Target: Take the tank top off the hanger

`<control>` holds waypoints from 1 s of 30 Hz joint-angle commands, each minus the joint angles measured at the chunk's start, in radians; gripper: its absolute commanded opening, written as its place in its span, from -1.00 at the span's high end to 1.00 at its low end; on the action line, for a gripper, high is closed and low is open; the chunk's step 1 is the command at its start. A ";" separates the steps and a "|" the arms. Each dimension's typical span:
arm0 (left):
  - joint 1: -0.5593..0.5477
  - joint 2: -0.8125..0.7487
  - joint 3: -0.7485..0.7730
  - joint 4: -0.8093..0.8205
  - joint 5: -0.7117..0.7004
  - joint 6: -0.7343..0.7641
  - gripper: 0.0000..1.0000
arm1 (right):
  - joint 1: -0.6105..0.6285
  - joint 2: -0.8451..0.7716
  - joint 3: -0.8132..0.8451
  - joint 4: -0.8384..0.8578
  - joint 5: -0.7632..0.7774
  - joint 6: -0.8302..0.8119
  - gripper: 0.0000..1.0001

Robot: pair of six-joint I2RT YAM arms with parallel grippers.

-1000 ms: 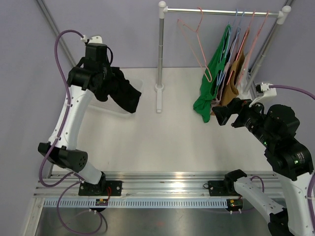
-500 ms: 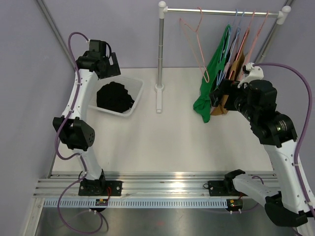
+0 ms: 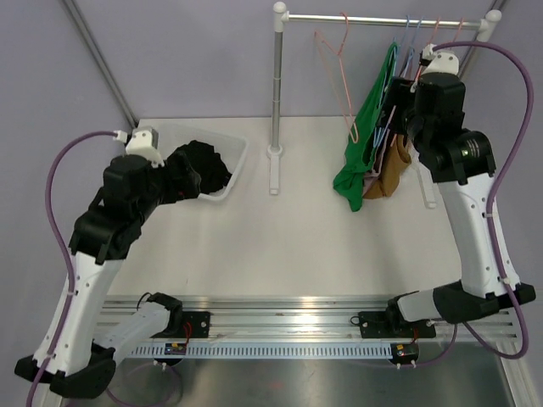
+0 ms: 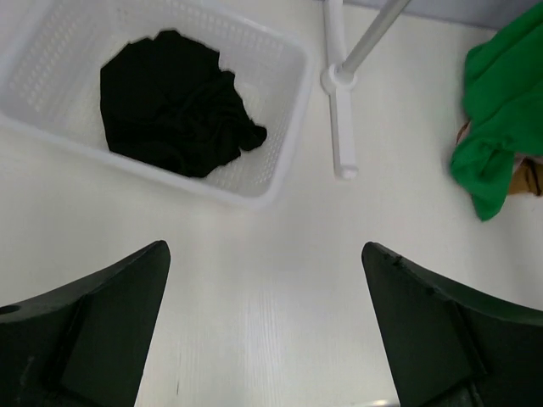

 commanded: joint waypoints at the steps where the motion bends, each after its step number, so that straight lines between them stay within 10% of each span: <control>1: -0.027 -0.092 -0.218 0.080 0.014 0.020 -0.98 | -0.030 0.104 0.152 -0.007 0.051 -0.051 -0.43; 12: -0.030 -0.229 -0.475 0.152 0.009 0.047 -0.98 | -0.092 0.454 0.543 -0.036 0.094 -0.128 -0.04; 30: -0.032 -0.249 -0.500 0.166 0.098 0.061 -0.98 | -0.126 0.623 0.586 -0.015 0.058 -0.125 0.39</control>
